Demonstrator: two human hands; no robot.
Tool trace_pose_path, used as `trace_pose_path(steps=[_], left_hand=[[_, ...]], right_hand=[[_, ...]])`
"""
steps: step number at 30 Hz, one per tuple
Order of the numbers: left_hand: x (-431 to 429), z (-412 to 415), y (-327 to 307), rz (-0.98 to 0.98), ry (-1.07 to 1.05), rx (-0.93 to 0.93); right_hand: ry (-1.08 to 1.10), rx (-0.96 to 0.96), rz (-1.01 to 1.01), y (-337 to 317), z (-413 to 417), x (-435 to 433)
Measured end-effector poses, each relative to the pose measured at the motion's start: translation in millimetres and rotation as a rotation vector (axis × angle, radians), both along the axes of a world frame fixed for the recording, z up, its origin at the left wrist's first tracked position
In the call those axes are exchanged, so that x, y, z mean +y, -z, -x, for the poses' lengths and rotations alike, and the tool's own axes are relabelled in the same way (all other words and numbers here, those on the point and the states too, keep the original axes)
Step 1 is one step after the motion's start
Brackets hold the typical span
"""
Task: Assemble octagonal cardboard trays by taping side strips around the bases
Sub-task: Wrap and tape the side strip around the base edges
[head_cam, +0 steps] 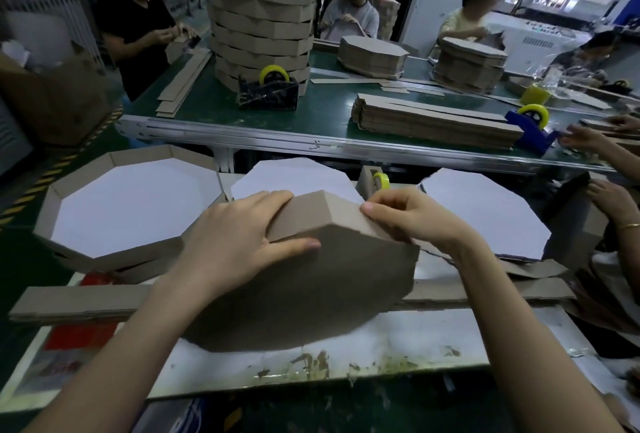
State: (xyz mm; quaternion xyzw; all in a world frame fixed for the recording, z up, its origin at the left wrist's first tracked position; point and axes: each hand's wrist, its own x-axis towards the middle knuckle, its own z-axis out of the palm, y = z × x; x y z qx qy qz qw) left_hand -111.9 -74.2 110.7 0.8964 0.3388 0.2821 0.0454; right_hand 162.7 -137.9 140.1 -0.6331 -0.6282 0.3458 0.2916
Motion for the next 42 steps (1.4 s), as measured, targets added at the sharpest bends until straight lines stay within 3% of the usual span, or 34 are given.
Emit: trace_pose_path(steps=[4,13,15,21,39,42], left_hand=[[-5.5,13.7,23.2,0.177,-0.021,-0.116],[-5.2,44.0,57.8,0.352,-0.023,-0.350],[-3.1,43.8,59.6,0.418,-0.026,-0.330],[-10.2,14.6,30.6,0.161,0.062,-0.197],[2.4,33.6,43.7,0.154,0.159,-0.307],[-4.8,32.7,35.5,0.081,0.146,-0.254]], right_hand=[[-0.070,-0.048,-0.044,-14.2,1.7,2.8],[-0.060,-0.048,-0.065,-7.6,21.0,-2.1],[-0.071,-0.047,-0.078,-8.1,25.9,-0.9],[-0.071,-0.037,-0.074,-8.2,31.5,4.6],[-0.148,-0.055,-0.101,-7.7,49.6,14.6],[-0.150,-0.011,-0.089,-5.3,53.0,16.9]])
